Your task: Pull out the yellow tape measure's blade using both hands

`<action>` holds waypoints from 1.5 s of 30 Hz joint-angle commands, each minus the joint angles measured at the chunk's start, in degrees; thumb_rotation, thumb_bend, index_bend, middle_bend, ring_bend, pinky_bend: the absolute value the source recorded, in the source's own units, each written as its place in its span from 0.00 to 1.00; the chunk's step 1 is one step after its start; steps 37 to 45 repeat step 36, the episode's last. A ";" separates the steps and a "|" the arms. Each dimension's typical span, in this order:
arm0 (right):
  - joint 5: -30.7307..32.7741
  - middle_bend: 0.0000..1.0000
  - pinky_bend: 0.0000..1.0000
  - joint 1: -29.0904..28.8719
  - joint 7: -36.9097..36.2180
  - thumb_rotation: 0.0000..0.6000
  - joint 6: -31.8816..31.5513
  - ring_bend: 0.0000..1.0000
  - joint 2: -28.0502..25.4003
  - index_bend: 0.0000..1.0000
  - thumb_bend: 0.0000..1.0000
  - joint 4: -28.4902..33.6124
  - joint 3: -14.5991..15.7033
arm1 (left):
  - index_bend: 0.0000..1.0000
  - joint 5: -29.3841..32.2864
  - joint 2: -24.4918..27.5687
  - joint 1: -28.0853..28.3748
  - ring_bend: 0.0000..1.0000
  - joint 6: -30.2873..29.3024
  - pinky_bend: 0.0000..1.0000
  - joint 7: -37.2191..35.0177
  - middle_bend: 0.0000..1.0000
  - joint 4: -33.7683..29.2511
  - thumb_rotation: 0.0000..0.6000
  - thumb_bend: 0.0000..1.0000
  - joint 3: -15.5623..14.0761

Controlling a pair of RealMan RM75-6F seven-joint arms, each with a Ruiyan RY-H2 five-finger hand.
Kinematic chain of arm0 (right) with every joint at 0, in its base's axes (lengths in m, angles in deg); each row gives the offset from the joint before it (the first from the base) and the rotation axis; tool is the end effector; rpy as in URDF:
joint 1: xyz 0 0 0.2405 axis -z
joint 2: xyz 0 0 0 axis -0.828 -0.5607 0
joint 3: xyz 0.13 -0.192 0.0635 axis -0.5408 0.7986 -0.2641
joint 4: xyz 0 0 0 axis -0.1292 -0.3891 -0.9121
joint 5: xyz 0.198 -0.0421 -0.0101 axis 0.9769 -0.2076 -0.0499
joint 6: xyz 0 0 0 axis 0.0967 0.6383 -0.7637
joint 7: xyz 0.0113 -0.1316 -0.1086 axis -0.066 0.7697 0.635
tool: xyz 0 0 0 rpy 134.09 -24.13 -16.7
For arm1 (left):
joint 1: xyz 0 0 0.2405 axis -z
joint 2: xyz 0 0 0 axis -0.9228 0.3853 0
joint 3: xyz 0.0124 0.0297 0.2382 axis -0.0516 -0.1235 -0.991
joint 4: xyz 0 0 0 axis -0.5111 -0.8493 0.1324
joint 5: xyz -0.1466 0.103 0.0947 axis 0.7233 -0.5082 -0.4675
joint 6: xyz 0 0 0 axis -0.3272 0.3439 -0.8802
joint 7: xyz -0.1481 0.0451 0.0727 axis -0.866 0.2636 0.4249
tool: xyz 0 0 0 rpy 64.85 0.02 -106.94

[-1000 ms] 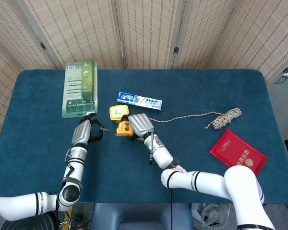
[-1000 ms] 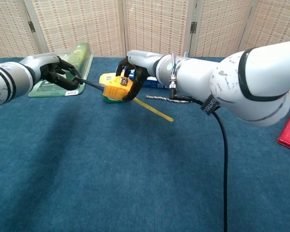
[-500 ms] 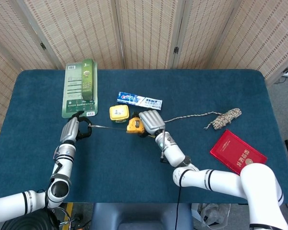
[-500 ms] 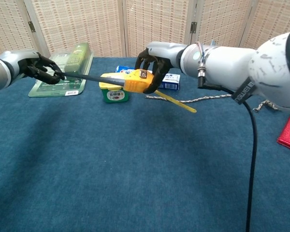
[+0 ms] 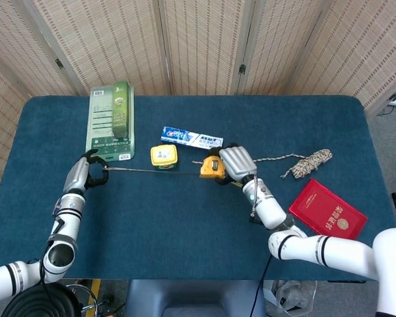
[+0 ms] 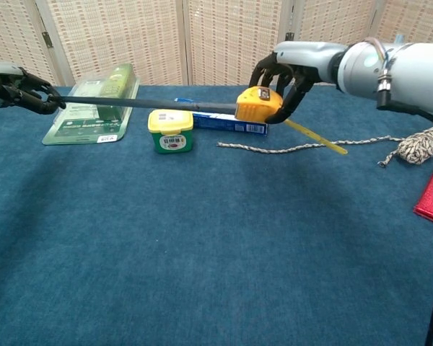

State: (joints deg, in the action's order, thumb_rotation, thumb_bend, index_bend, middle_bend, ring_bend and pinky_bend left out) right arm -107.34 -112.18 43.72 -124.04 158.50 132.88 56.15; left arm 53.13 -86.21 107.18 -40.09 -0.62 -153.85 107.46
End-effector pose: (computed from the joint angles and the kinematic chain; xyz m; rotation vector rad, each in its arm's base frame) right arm -0.0770 -0.4111 0.0061 1.8114 -1.0816 0.9419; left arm -0.1891 0.3948 0.0670 -1.0664 -1.6080 -0.9890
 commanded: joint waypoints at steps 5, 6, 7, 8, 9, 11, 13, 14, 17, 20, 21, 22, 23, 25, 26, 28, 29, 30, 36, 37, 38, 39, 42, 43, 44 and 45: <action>-4.54 0.48 0.18 2.36 0.01 1.00 -2.13 0.39 -4.67 0.55 0.27 3.78 1.74 | 0.72 1.51 3.82 -0.87 0.00 3.95 0.00 -1.86 0.13 0.77 1.00 0.58 -0.98; -4.97 0.48 0.18 2.60 -0.04 1.00 -2.36 0.39 -5.12 0.55 0.27 4.17 1.85 | 0.72 1.82 4.13 -0.93 0.00 4.44 0.00 -2.29 0.13 0.94 1.00 0.58 -0.96; -5.35 0.48 0.18 2.83 -0.11 1.00 -2.55 0.39 -5.53 0.55 0.27 4.55 1.96 | 0.72 2.14 4.43 -0.98 0.00 4.97 0.00 -2.71 0.13 1.14 1.00 0.58 -0.97; -5.80 0.48 0.18 3.11 -0.16 1.00 -2.74 0.39 -6.09 0.55 0.27 5.01 2.12 | 0.72 2.57 4.81 -1.03 0.00 5.72 0.00 -3.23 0.13 1.42 1.00 0.58 -1.02; -6.14 0.48 0.18 3.32 -0.23 1.00 -2.91 0.39 -6.47 0.55 0.27 5.32 2.20 | 0.72 2.87 5.08 -1.06 0.00 6.26 0.00 -3.60 0.13 1.65 1.00 0.58 -1.07; -6.84 0.48 0.18 3.82 -0.49 1.00 -3.26 0.39 -7.30 0.56 0.27 5.91 2.35 | 0.72 3.44 5.63 -1.11 0.00 7.42 0.00 -4.51 0.13 2.12 1.00 0.58 -1.19; -7.40 0.48 0.18 4.22 -0.76 1.00 -3.52 0.39 -7.92 0.56 0.27 6.28 2.44 | 0.72 3.84 6.10 -1.11 0.00 8.35 0.00 -5.12 0.13 2.55 1.00 0.58 -1.40; -7.68 0.48 0.18 4.40 -0.88 1.00 -3.62 0.39 -8.21 0.56 0.27 6.44 2.49 | 0.72 4.01 6.32 -1.06 0.00 8.75 0.00 -5.31 0.13 2.78 1.00 0.58 -1.54; -8.68 0.48 0.18 5.04 -1.26 1.00 -4.00 0.39 -9.15 0.56 0.27 6.97 2.68 | 0.72 4.65 6.96 -0.88 0.00 9.99 0.00 -6.19 0.13 3.50 1.00 0.58 -1.95; -9.61 0.48 0.18 5.64 -1.81 1.00 -4.36 0.39 -9.84 0.56 0.27 7.20 2.79 | 0.72 5.15 7.49 -0.68 0.00 11.14 0.00 -6.99 0.13 4.16 1.00 0.58 -2.31; -9.92 0.48 0.18 5.81 -1.95 1.00 -4.45 0.39 -10.04 0.56 0.27 7.20 2.83 | 0.72 5.26 7.60 -0.59 0.00 11.41 0.00 -7.10 0.13 4.39 1.00 0.58 -2.51; -10.38 0.48 0.18 6.05 -2.14 1.00 -4.62 0.39 -10.29 0.56 0.27 7.22 2.89 | 0.72 5.43 7.73 -0.48 0.00 11.68 0.00 -7.29 0.13 4.68 1.00 0.58 -2.74; -10.66 0.48 0.18 6.22 -2.27 1.00 -4.70 0.39 -10.49 0.56 0.27 7.23 2.94 | 0.72 5.55 7.85 -0.41 0.00 11.93 0.00 -7.41 0.13 4.91 1.00 0.58 -2.93; -11.24 0.48 0.18 6.51 -2.50 1.00 -4.81 0.39 -10.85 0.56 0.27 7.24 3.02 | 0.72 5.86 8.10 -0.31 0.00 12.51 0.00 -7.81 0.13 5.29 1.00 0.58 -3.23; -11.58 0.48 0.18 6.69 -2.64 1.00 -4.85 0.40 -11.07 0.56 0.27 7.20 3.08 | 0.72 6.05 8.24 -0.23 0.00 12.92 0.00 -8.09 0.13 5.57 1.00 0.58 -3.40; -11.98 0.48 0.18 6.99 -3.05 1.00 -4.86 0.40 -11.33 0.56 0.27 7.08 3.09 | 0.72 6.20 8.41 -0.10 0.00 13.37 0.00 -8.50 0.13 6.01 1.00 0.58 -3.76; -12.15 0.48 0.18 7.09 -3.23 1.00 -4.82 0.40 -11.40 0.56 0.27 7.00 3.08 | 0.72 6.25 8.47 -0.04 0.00 13.49 0.00 -8.66 0.13 6.17 1.00 0.58 -3.90; -12.29 0.48 0.18 7.18 -3.40 1.00 -4.77 0.40 -11.44 0.56 0.27 6.92 3.09 | 0.72 6.28 8.51 0.03 0.00 13.62 0.00 -8.83 0.13 6.31 1.00 0.58 -4.03; -12.84 0.48 0.18 7.27 -3.87 1.00 -4.28 0.40 -11.12 0.56 0.27 6.22 2.96 | 0.72 6.32 8.57 0.68 0.00 14.15 0.00 -9.45 0.13 6.73 1.00 0.58 -4.99; -12.84 0.48 0.18 7.27 -3.87 1.00 -4.28 0.40 -11.12 0.56 0.27 6.22 2.96 | 0.72 6.32 8.57 0.68 0.00 14.15 0.00 -9.45 0.13 6.73 1.00 0.58 -4.99; -12.84 0.48 0.18 7.27 -3.87 1.00 -4.28 0.40 -11.12 0.56 0.27 6.22 2.96 | 0.72 6.32 8.57 0.68 0.00 14.15 0.00 -9.45 0.13 6.73 1.00 0.58 -4.99; -12.84 0.48 0.18 7.27 -3.87 1.00 -4.28 0.40 -11.12 0.56 0.27 6.22 2.96 | 0.72 6.32 8.57 0.68 0.00 14.15 0.00 -9.45 0.13 6.73 1.00 0.58 -4.99; -12.84 0.48 0.18 7.27 -3.87 1.00 -4.28 0.40 -11.12 0.56 0.27 6.22 2.96 | 0.72 6.32 8.57 0.68 0.00 14.15 0.00 -9.45 0.13 6.73 1.00 0.58 -4.99; -12.84 0.48 0.18 7.27 -3.87 1.00 -4.28 0.40 -11.12 0.56 0.27 6.22 2.96 | 0.72 6.32 8.57 0.68 0.00 14.15 0.00 -9.45 0.13 6.73 1.00 0.58 -4.99; -12.84 0.48 0.18 7.27 -3.87 1.00 -4.28 0.40 -11.12 0.56 0.27 6.22 2.96 | 0.72 6.32 8.57 0.68 0.00 14.15 0.00 -9.45 0.13 6.73 1.00 0.58 -4.99; -12.84 0.48 0.18 7.27 -3.87 1.00 -4.28 0.40 -11.12 0.56 0.27 6.22 2.96 | 0.72 6.32 8.57 0.68 0.00 14.15 0.00 -9.45 0.13 6.73 1.00 0.58 -4.99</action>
